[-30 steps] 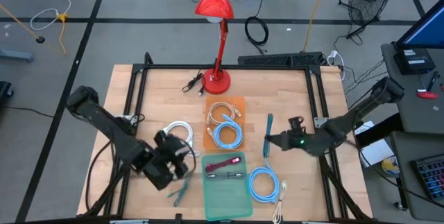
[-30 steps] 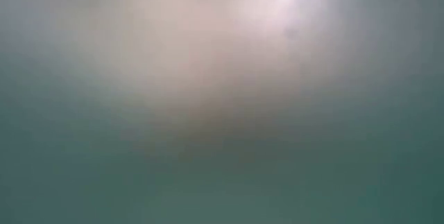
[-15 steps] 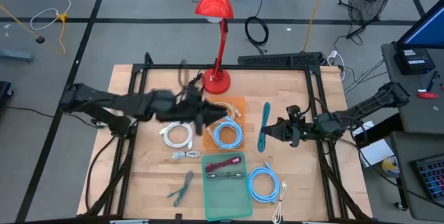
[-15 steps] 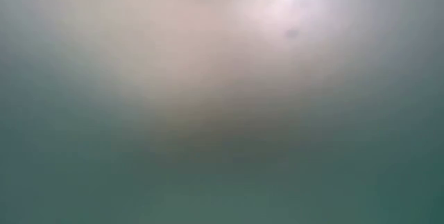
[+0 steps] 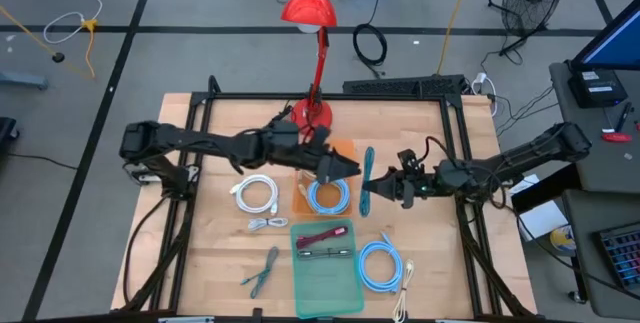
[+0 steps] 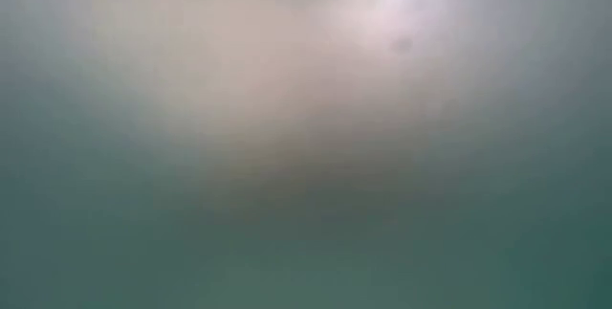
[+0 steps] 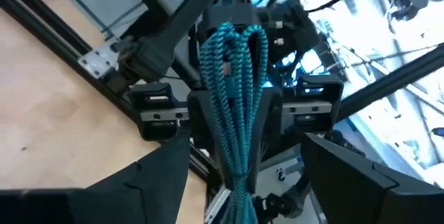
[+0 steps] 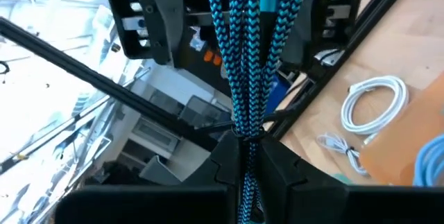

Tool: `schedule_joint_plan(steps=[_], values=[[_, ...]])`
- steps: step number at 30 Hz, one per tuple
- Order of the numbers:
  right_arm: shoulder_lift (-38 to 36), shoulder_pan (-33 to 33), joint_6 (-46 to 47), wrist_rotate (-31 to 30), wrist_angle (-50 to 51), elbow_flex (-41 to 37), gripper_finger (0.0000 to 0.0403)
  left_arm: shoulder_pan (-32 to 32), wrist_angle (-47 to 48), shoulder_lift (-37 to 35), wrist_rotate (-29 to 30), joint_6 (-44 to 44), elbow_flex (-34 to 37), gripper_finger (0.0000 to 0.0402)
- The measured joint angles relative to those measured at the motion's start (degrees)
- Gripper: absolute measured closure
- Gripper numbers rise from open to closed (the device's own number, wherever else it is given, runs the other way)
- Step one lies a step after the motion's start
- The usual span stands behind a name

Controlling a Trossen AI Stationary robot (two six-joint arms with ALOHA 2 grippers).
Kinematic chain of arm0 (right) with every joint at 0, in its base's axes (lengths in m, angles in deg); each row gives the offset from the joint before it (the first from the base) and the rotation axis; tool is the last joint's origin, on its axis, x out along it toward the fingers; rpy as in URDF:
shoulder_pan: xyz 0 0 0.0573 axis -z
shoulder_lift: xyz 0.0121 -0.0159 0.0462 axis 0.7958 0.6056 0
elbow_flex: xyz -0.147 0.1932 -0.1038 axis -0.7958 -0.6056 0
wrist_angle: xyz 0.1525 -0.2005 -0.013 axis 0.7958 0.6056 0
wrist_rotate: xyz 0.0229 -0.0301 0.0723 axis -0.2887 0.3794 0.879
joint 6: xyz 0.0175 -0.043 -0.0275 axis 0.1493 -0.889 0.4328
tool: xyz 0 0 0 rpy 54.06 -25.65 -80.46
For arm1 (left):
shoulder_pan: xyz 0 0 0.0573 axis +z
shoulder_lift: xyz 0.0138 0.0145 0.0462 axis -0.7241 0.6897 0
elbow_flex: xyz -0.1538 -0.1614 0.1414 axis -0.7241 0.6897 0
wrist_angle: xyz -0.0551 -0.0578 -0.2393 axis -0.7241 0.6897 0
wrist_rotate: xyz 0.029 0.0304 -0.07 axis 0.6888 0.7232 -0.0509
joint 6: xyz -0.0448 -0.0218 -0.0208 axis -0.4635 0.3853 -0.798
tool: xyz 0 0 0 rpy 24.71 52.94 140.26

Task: Sort cables
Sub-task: Put the right blue charger cable into the blue bin

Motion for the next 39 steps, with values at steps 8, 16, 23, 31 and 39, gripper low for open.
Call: schedule_joint_plan(steps=[8,16,23,31,39], values=[[3.08,0.52,0.52,0.7,-1.66,0.0,0.0389,-0.85,4.84,3.13,1.17,3.24,-5.55,0.0158],[3.79,0.51,-0.5,0.92,-3.76,0.02,0.0389,-1.4,7.47,3.02,1.55,4.69,-6.69,0.0242],[3.76,0.2,-1.56,1.84,-3.9,0.02,0.0386,-2.69,8.12,3.0,2.21,6.51,-6.69,0.0354],[3.89,-0.56,-2.64,10.17,-11.11,-0.02,0.0302,-3.68,14.87,0.41,-1.02,8.64,-6.85,0.0384],[3.15,-2.97,-0.2,12.36,-15.81,0.07,0.0223,-7.96,43.08,-3.98,-5.99,14.79,-6.61,0.0384]])
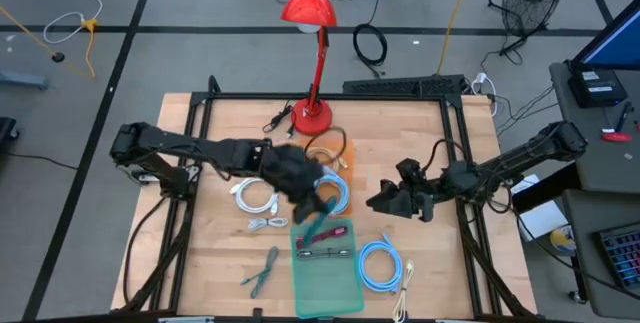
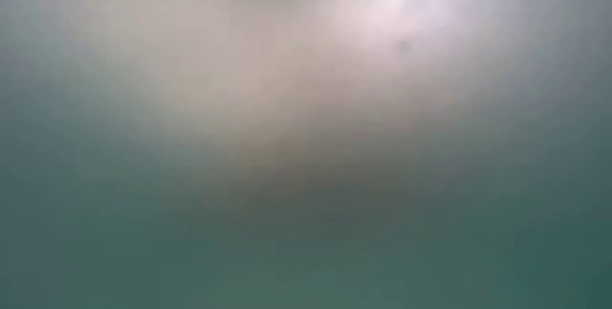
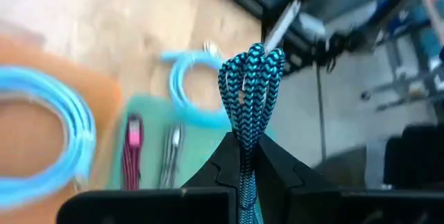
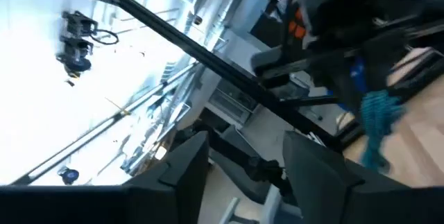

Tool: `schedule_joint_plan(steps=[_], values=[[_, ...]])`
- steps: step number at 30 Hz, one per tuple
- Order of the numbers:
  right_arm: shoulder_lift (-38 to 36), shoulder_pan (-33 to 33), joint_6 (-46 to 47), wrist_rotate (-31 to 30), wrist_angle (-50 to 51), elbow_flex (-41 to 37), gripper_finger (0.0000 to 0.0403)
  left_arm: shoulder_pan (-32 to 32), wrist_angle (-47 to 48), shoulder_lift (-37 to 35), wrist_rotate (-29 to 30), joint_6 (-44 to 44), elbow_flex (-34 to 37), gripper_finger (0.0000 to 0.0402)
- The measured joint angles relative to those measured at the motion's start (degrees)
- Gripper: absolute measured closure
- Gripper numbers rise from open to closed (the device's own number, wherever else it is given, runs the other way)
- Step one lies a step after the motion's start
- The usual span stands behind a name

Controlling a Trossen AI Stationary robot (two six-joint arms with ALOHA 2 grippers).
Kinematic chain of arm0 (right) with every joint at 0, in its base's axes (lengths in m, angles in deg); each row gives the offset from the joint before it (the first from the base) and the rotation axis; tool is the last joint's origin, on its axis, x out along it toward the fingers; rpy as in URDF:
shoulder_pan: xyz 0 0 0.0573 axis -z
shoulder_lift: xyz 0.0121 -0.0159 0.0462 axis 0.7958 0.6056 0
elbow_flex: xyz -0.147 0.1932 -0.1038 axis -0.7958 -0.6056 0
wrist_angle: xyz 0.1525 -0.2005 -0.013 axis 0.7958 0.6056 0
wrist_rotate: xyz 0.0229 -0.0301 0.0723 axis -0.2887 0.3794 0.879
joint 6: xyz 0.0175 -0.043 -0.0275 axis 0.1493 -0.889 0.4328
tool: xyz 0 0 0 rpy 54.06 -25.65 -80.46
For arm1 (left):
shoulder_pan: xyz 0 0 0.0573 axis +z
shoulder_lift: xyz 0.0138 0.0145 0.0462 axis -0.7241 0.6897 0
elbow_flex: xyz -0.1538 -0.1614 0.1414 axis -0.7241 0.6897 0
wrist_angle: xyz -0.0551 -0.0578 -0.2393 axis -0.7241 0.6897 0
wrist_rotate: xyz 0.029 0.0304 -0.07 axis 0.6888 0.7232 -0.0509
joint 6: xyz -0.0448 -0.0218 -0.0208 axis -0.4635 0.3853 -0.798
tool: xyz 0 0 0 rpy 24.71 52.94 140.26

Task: Sort cables
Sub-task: Put the right blue charger cable into the blue bin

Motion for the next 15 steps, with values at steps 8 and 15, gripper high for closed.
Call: schedule_joint_plan(steps=[8,15], values=[[-1.15,2.56,-1.87,-1.55,6.06,-0.03,0.0218,-8.67,4.43,3.61,5.41,1.91,-0.07,0.0384],[-1.42,6.8,-3.01,-7.11,15.04,-0.06,0.0236,-9.16,-1.93,11.26,7.92,4.52,-3.25,0.0384]])
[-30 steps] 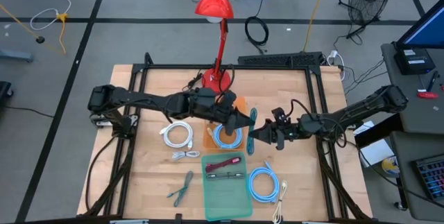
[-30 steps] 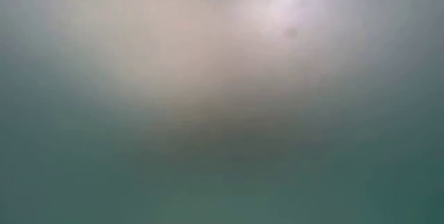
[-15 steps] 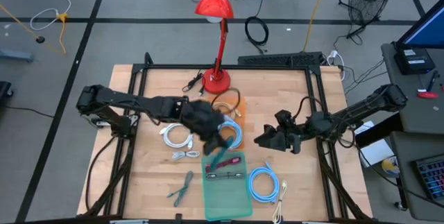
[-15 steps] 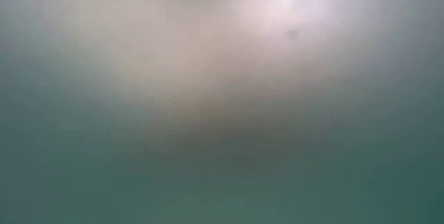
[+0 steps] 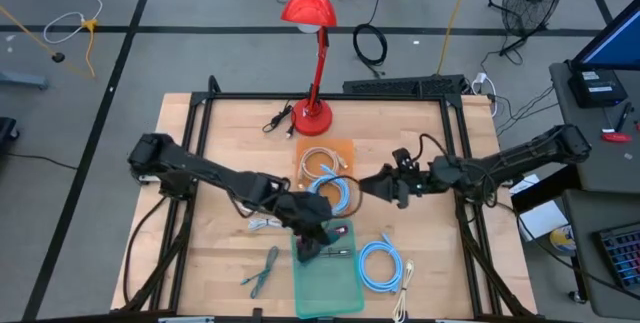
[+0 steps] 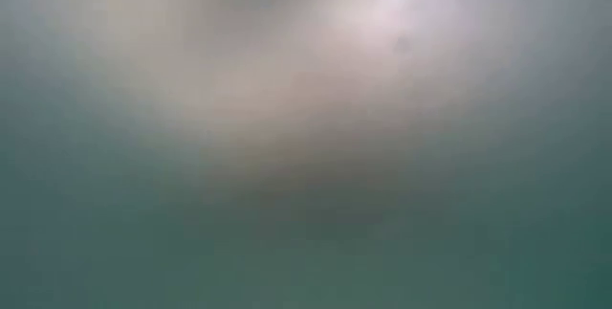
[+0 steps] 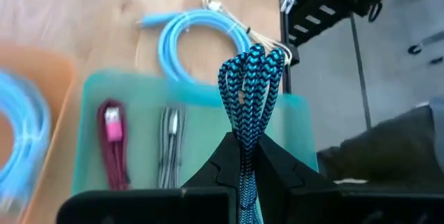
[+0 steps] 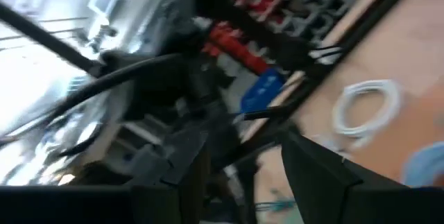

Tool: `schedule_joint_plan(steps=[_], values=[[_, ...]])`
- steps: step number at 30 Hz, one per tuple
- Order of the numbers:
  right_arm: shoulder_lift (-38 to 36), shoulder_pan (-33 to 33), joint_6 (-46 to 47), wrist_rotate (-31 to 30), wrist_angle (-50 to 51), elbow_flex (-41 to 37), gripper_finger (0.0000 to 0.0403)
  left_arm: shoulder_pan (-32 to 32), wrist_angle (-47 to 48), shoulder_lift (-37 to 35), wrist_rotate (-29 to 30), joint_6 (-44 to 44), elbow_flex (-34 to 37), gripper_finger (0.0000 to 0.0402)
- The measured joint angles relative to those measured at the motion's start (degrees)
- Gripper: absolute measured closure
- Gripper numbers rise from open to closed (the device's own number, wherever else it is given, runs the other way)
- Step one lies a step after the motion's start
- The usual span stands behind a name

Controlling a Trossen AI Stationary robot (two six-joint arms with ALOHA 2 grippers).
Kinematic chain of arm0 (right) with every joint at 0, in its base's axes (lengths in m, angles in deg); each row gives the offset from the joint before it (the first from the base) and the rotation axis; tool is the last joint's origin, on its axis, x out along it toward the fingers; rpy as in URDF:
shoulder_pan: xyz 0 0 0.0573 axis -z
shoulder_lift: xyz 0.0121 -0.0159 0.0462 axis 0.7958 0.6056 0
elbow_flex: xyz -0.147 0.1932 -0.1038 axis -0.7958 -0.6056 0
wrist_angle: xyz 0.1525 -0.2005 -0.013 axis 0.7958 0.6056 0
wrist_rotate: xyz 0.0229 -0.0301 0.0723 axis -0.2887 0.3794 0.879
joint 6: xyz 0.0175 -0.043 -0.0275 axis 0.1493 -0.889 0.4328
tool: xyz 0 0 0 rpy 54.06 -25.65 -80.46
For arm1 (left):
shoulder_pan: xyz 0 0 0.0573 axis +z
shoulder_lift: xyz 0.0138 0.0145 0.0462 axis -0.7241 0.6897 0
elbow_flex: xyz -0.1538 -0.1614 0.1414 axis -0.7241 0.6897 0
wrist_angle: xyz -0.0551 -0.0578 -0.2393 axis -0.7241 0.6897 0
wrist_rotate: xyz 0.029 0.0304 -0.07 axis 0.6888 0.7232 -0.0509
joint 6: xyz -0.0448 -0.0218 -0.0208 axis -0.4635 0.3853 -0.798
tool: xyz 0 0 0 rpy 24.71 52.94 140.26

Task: Sort cables
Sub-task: Put the right blue charger cable into the blue bin

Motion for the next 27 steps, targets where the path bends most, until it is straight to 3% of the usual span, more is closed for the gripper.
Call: schedule_joint_plan(steps=[4,9,13,21,27], values=[[-0.01,0.85,-0.01,-0.01,1.73,-0.01,0.0238,0.03,5.05,6.22,-3.43,4.81,-8.99,0.0384],[-0.02,0.85,-0.27,-0.03,2.09,-0.01,0.0238,-2.06,18.84,15.07,-8.89,9.6,-18.38,0.0384],[-0.02,0.85,-0.29,0.05,2.25,-0.01,0.0238,-2.72,17.62,17.29,-12.37,9.46,-19.01,0.0384],[-0.02,0.7,-0.29,0.09,1.85,-0.01,0.0238,-0.95,16.68,17.85,-9.88,12.91,-19.12,0.0384],[0.0,0.7,-0.59,0.09,2.19,-0.01,0.0238,-0.52,17.29,20.22,-14.15,13.5,-19.1,0.0384]])
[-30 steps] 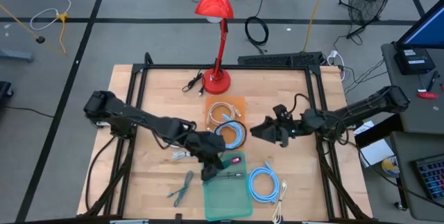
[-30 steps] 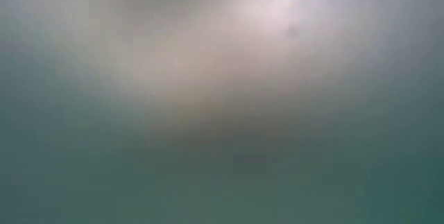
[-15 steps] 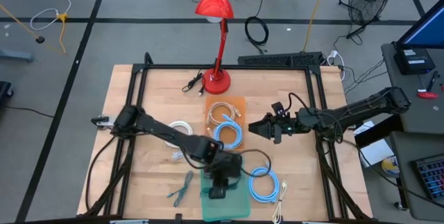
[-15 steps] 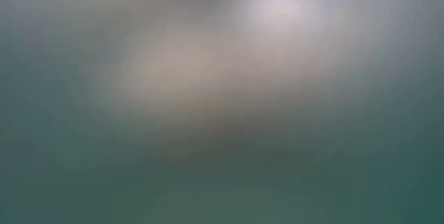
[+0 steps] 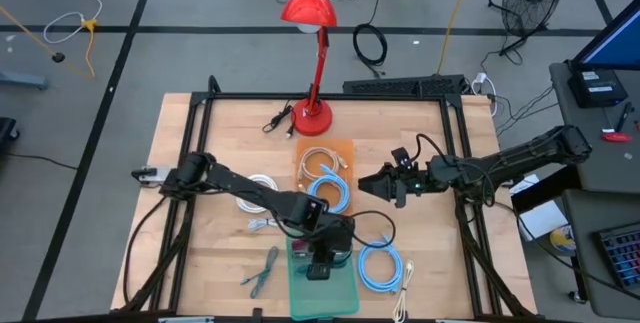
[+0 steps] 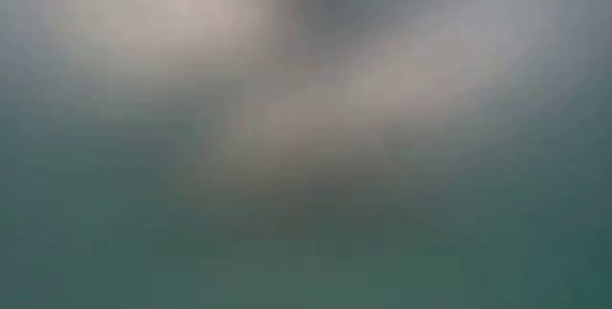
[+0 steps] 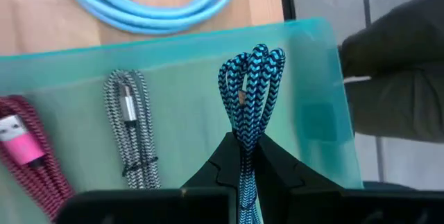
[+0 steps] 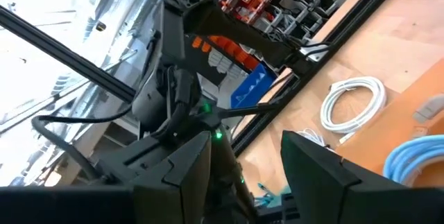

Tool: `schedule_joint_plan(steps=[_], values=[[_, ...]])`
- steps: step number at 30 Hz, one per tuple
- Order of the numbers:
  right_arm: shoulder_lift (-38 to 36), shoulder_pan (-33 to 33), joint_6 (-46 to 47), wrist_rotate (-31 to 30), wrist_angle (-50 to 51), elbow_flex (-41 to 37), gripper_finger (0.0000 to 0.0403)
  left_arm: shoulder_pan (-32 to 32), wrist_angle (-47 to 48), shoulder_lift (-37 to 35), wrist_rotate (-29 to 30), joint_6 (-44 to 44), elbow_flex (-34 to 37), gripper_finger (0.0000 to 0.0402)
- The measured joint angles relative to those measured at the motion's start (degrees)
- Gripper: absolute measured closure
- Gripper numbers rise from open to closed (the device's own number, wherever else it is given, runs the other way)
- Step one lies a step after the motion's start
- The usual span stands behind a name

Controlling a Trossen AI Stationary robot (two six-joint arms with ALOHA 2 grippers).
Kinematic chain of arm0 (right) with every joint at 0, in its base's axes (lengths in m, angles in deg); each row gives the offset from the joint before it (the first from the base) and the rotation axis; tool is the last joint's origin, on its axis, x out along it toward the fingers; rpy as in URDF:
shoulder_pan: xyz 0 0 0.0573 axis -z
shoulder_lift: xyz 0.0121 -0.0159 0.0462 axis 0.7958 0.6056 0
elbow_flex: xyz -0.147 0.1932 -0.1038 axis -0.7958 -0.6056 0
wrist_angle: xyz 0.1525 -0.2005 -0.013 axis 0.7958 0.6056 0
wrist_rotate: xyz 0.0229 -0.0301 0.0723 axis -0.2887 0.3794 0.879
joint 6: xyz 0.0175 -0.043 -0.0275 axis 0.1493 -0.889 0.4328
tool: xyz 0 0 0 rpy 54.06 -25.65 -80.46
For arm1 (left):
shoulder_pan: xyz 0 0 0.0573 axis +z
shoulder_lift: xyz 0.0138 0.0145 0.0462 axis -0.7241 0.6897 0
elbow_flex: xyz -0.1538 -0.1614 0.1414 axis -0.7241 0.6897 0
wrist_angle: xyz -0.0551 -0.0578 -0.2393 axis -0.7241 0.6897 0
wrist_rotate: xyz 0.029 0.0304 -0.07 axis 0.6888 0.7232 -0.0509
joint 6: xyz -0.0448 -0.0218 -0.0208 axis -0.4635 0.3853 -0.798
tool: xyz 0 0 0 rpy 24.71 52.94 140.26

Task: Sort cables
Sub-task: Put the right blue charger cable into the blue bin, then adjust the charger cables in the blue bin

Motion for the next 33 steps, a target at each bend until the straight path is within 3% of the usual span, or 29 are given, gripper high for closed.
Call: schedule_joint_plan(steps=[20,24,29,33], values=[[0.02,0.0,-0.82,0.0,0.45,0.0,0.0238,1.22,0.09,5.97,-7.28,0.79,0.09,0.0381],[0.02,0.0,-0.81,0.02,0.73,0.0,0.0238,1.31,0.43,6.03,-6.27,-0.18,0.09,0.0328],[0.02,0.0,-0.79,0.02,1.39,0.0,0.0238,1.41,3.41,5.46,-1.0,-1.9,0.07,0.0251],[0.02,0.0,-0.81,-0.05,1.34,0.0,0.0238,1.62,5.41,5.18,-1.47,-2.72,0.04,0.0208]])
